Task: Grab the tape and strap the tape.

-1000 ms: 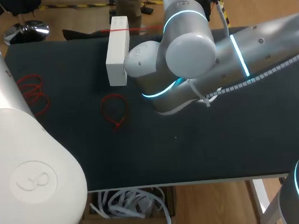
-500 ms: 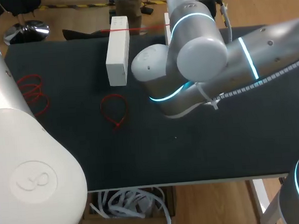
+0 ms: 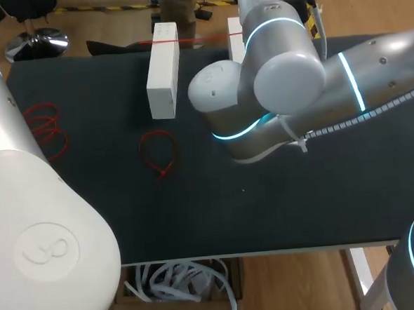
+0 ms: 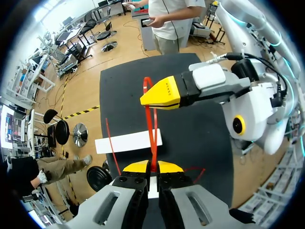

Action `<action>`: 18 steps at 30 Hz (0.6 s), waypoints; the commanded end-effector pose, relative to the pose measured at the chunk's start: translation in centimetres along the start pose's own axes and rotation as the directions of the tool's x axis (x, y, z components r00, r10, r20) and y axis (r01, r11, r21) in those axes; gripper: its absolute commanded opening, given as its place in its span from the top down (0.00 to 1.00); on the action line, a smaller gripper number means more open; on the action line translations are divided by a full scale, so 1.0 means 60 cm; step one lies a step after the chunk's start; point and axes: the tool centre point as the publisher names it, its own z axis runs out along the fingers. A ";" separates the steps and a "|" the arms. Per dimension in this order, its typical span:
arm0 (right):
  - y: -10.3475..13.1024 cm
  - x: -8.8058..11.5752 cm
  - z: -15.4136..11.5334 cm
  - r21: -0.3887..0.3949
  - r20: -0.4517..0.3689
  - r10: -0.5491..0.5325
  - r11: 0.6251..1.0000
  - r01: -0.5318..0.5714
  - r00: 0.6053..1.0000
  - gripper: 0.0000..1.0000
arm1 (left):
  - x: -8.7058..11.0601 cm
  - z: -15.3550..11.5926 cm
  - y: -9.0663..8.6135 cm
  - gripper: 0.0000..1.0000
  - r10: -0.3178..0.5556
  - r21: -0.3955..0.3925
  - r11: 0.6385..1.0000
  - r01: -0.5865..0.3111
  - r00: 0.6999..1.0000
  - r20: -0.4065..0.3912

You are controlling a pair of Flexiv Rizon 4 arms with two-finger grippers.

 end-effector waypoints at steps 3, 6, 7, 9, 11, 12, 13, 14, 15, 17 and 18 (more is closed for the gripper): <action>-0.003 -0.005 0.000 -0.006 -0.004 0.004 1.000 -0.004 1.000 1.00 | 0.000 -0.002 -0.001 1.00 -0.001 -0.005 1.000 0.001 1.000 -0.002; -0.001 -0.008 0.003 -0.007 -0.001 0.009 1.000 -0.009 1.000 1.00 | 0.000 -0.002 -0.001 1.00 -0.001 -0.005 1.000 0.001 1.000 -0.002; 0.000 -0.010 0.004 -0.009 0.002 0.010 1.000 -0.010 1.000 1.00 | 0.000 -0.002 -0.001 1.00 -0.001 -0.005 1.000 0.001 1.000 -0.002; 0.003 -0.010 0.005 -0.010 0.003 0.010 1.000 -0.010 1.000 1.00 | 0.000 -0.002 -0.001 1.00 -0.001 -0.005 1.000 0.001 1.000 -0.002; 0.007 -0.010 0.007 -0.013 0.003 0.011 1.000 -0.011 1.000 1.00 | 0.000 -0.002 -0.001 1.00 -0.001 -0.005 1.000 0.001 1.000 -0.002; 0.009 -0.011 0.008 -0.015 0.003 0.011 1.000 -0.011 1.000 1.00 | 0.000 -0.002 -0.001 1.00 -0.001 -0.005 1.000 0.001 1.000 -0.002; 0.011 -0.011 0.009 -0.017 0.004 0.012 1.000 -0.012 1.000 1.00 | 0.000 -0.002 -0.001 1.00 -0.001 -0.005 1.000 0.001 1.000 -0.002; 0.013 -0.011 0.009 -0.019 0.004 0.012 1.000 -0.012 1.000 1.00 | 0.000 -0.002 -0.001 1.00 -0.001 -0.005 1.000 0.001 1.000 -0.002; 0.014 -0.011 0.010 -0.020 0.004 0.012 1.000 -0.012 1.000 1.00 | 0.000 -0.002 -0.001 1.00 -0.001 -0.005 1.000 0.001 1.000 -0.002; 0.017 -0.011 0.011 -0.024 0.003 0.014 1.000 -0.013 1.000 1.00 | 0.000 -0.002 -0.001 1.00 -0.001 -0.005 1.000 0.001 1.000 -0.002; 0.018 -0.011 0.011 -0.026 0.003 0.013 1.000 -0.013 1.000 1.00 | 0.000 -0.002 -0.001 1.00 -0.001 -0.005 1.000 0.001 1.000 -0.002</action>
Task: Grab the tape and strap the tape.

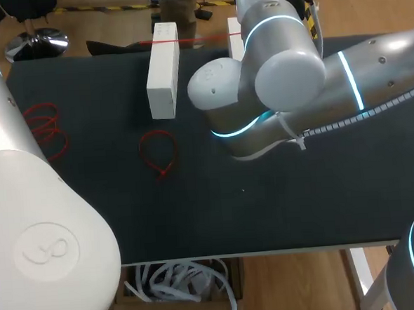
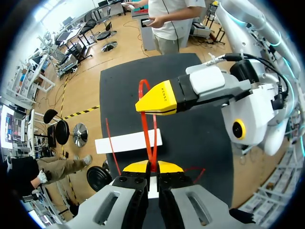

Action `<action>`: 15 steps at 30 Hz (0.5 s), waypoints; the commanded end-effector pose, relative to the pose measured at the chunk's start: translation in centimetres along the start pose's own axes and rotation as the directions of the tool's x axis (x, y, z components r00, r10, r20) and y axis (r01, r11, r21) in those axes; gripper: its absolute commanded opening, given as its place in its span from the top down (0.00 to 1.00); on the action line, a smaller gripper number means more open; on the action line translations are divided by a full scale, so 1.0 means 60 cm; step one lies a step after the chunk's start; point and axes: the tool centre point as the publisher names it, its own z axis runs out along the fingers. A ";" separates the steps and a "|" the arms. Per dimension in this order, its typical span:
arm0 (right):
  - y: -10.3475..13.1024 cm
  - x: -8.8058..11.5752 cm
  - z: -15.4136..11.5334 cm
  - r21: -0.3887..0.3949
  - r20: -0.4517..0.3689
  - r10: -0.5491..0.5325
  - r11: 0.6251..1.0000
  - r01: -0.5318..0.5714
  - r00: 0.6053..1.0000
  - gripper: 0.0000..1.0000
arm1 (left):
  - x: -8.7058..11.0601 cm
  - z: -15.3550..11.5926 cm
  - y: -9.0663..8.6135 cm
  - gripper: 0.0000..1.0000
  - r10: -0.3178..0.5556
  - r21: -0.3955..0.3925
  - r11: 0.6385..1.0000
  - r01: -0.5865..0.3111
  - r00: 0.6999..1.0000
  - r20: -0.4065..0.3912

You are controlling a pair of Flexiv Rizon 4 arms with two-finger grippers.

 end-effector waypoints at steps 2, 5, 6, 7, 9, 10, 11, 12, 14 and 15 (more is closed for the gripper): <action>0.005 -0.004 0.001 -0.004 -0.008 -0.005 1.000 0.005 1.000 1.00 | 0.000 -0.002 -0.001 1.00 -0.001 -0.005 1.000 0.001 1.000 -0.002; 0.006 0.000 0.000 -0.005 -0.015 -0.008 1.000 0.008 1.000 1.00 | 0.000 -0.002 -0.001 1.00 -0.001 -0.005 1.000 0.001 1.000 -0.002; 0.005 0.001 0.000 -0.004 -0.016 -0.008 1.000 0.008 1.000 1.00 | 0.000 -0.002 -0.001 1.00 -0.001 -0.005 1.000 0.001 1.000 -0.002; 0.005 0.000 0.000 -0.004 -0.016 -0.008 1.000 0.008 1.000 1.00 | 0.000 -0.002 -0.001 1.00 -0.001 -0.005 1.000 0.001 1.000 -0.002; 0.005 -0.001 -0.001 -0.003 -0.015 -0.008 1.000 0.008 1.000 1.00 | 0.000 -0.002 -0.001 1.00 -0.001 -0.005 1.000 0.001 1.000 -0.002; 0.006 -0.002 -0.001 -0.004 -0.014 -0.008 1.000 0.008 1.000 1.00 | 0.000 -0.002 -0.001 1.00 -0.001 -0.005 1.000 0.001 1.000 -0.002; 0.006 -0.002 -0.001 -0.004 -0.012 -0.008 1.000 0.008 1.000 1.00 | 0.000 -0.002 -0.001 1.00 -0.001 -0.005 1.000 0.001 1.000 -0.002; 0.006 -0.002 -0.001 -0.003 -0.012 -0.008 1.000 0.008 1.000 1.00 | 0.000 -0.002 -0.001 1.00 -0.001 -0.005 1.000 0.001 1.000 -0.002; 0.006 -0.002 -0.001 -0.002 -0.012 -0.008 1.000 0.008 1.000 1.00 | 0.000 -0.002 -0.001 1.00 -0.001 -0.005 1.000 0.001 1.000 -0.002; 0.006 -0.002 -0.001 -0.002 -0.012 -0.008 1.000 0.008 1.000 1.00 | 0.000 -0.002 -0.001 1.00 -0.001 -0.005 1.000 0.001 1.000 -0.002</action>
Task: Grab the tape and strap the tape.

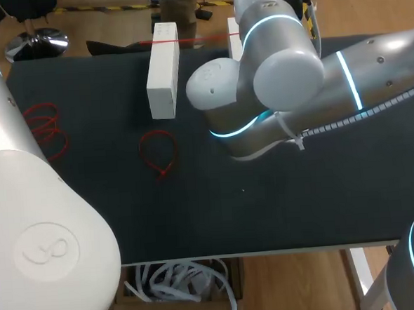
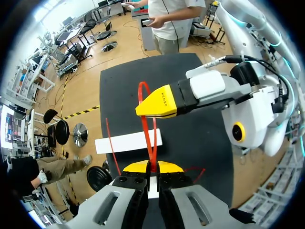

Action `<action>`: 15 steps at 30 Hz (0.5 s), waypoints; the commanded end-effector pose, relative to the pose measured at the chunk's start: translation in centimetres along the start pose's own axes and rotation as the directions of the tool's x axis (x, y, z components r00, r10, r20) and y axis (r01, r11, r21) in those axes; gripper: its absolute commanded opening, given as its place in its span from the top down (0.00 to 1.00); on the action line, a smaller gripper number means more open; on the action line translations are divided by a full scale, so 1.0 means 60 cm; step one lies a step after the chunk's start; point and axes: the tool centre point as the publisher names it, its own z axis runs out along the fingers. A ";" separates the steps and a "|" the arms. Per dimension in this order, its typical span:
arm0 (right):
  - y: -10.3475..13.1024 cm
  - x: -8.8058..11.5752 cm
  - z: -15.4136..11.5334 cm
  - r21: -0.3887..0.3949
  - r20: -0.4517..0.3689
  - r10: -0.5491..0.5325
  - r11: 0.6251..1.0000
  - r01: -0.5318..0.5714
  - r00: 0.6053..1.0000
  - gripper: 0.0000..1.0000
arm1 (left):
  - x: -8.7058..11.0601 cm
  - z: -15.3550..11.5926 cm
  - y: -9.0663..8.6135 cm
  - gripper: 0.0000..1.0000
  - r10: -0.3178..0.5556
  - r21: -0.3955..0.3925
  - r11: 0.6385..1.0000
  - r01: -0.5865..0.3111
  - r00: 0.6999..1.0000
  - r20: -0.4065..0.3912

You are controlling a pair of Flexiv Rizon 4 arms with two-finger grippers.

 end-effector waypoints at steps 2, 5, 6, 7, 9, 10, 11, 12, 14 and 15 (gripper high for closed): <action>0.001 -0.003 -0.002 0.004 -0.012 -0.006 1.000 0.006 1.000 1.00 | 0.000 -0.002 -0.001 1.00 -0.001 -0.005 1.000 0.001 1.000 -0.002; 0.002 -0.003 -0.003 0.003 -0.013 -0.007 1.000 0.007 1.000 1.00 | 0.000 -0.002 -0.001 1.00 -0.001 -0.005 1.000 0.001 1.000 -0.002; 0.002 -0.003 -0.003 0.003 -0.014 -0.007 1.000 0.007 1.000 1.00 | 0.000 -0.002 -0.001 1.00 -0.001 -0.005 1.000 0.001 1.000 -0.002; 0.003 -0.003 -0.002 0.003 -0.014 -0.007 1.000 0.007 1.000 1.00 | 0.000 -0.002 -0.001 1.00 -0.001 -0.005 1.000 0.001 1.000 -0.002; 0.005 -0.003 -0.002 0.002 -0.015 -0.008 1.000 0.008 1.000 1.00 | 0.000 -0.002 -0.001 1.00 -0.001 -0.005 1.000 0.001 1.000 -0.002; 0.006 -0.003 -0.002 0.003 -0.015 -0.009 1.000 0.009 1.000 1.00 | 0.000 -0.002 -0.001 1.00 -0.001 -0.005 1.000 0.001 1.000 -0.002; 0.006 -0.003 -0.002 0.002 -0.015 -0.009 1.000 0.009 1.000 1.00 | 0.000 -0.002 -0.001 1.00 -0.001 -0.005 1.000 0.001 1.000 -0.002; 0.007 -0.004 -0.002 0.003 -0.015 -0.009 1.000 0.009 1.000 1.00 | 0.000 -0.002 -0.001 1.00 -0.001 -0.005 1.000 0.001 1.000 -0.002; 0.008 -0.004 -0.002 0.004 -0.014 -0.009 1.000 0.009 1.000 1.00 | 0.000 -0.002 -0.001 1.00 -0.001 -0.005 1.000 0.001 1.000 -0.002; 0.008 -0.005 -0.002 0.006 -0.014 -0.010 1.000 0.010 1.000 1.00 | 0.000 -0.002 -0.001 1.00 -0.001 -0.005 1.000 0.001 1.000 -0.002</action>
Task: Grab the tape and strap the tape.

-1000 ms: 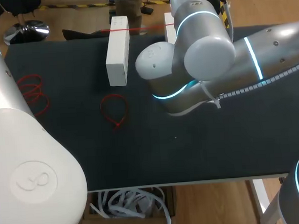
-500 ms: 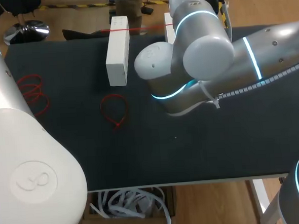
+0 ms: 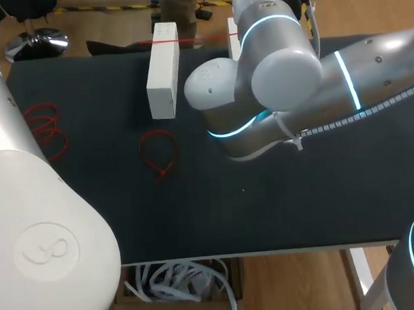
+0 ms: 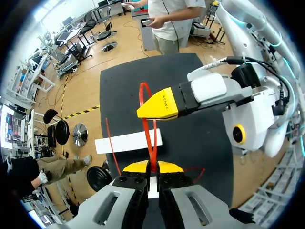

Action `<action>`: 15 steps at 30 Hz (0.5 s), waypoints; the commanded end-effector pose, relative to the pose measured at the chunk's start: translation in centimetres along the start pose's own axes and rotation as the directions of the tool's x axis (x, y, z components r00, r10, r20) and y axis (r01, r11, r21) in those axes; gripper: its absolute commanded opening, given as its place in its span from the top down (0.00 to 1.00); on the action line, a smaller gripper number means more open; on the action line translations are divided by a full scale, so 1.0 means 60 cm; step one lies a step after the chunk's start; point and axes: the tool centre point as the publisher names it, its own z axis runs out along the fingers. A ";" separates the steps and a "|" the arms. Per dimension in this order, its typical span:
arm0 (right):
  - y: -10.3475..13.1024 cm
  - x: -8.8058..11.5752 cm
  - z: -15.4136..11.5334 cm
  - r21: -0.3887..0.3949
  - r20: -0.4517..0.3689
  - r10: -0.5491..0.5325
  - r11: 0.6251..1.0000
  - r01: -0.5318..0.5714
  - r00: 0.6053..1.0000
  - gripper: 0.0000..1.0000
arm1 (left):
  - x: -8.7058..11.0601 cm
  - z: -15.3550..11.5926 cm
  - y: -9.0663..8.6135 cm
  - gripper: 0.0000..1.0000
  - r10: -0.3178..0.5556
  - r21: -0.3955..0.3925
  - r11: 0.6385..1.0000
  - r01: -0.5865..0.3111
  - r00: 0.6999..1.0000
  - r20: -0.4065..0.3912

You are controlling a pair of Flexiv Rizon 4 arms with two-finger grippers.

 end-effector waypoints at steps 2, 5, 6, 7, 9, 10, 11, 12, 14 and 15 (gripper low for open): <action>0.004 -0.006 0.000 0.008 -0.008 -0.005 1.000 0.005 1.000 1.00 | 0.000 -0.002 -0.001 1.00 -0.001 -0.005 1.000 0.001 1.000 -0.002; 0.004 -0.008 0.000 0.010 -0.006 -0.007 1.000 0.007 1.000 1.00 | 0.000 -0.002 -0.001 1.00 -0.001 -0.005 1.000 0.001 1.000 -0.002; 0.005 -0.008 0.000 0.011 -0.007 -0.008 1.000 0.008 1.000 1.00 | 0.000 -0.002 -0.001 1.00 -0.001 -0.005 1.000 0.001 1.000 -0.002; 0.005 -0.007 0.000 0.011 -0.008 -0.008 1.000 0.008 1.000 1.00 | 0.000 -0.002 -0.001 1.00 -0.001 -0.005 1.000 0.001 1.000 -0.002; 0.006 -0.006 0.000 0.011 -0.010 -0.009 1.000 0.009 1.000 1.00 | 0.000 -0.002 -0.001 1.00 -0.001 -0.005 1.000 0.001 1.000 -0.002; 0.006 -0.005 0.000 0.010 -0.011 -0.010 1.000 0.010 1.000 1.00 | 0.000 -0.002 -0.001 1.00 -0.001 -0.005 1.000 0.001 1.000 -0.002; 0.007 -0.005 -0.001 0.010 -0.012 -0.011 1.000 0.011 1.000 1.00 | 0.000 -0.002 -0.001 1.00 -0.001 -0.005 1.000 0.001 1.000 -0.002; 0.008 -0.005 -0.001 0.009 -0.013 -0.010 1.000 0.011 1.000 1.00 | 0.000 -0.002 -0.001 1.00 -0.001 -0.005 1.000 0.001 1.000 -0.002; 0.009 -0.004 -0.002 0.008 -0.014 -0.010 1.000 0.010 1.000 1.00 | 0.000 -0.002 -0.001 1.00 -0.001 -0.005 1.000 0.001 1.000 -0.002; 0.010 -0.004 -0.002 0.007 -0.014 -0.010 1.000 0.010 1.000 1.00 | 0.000 -0.002 -0.001 1.00 -0.001 -0.005 1.000 0.001 1.000 -0.002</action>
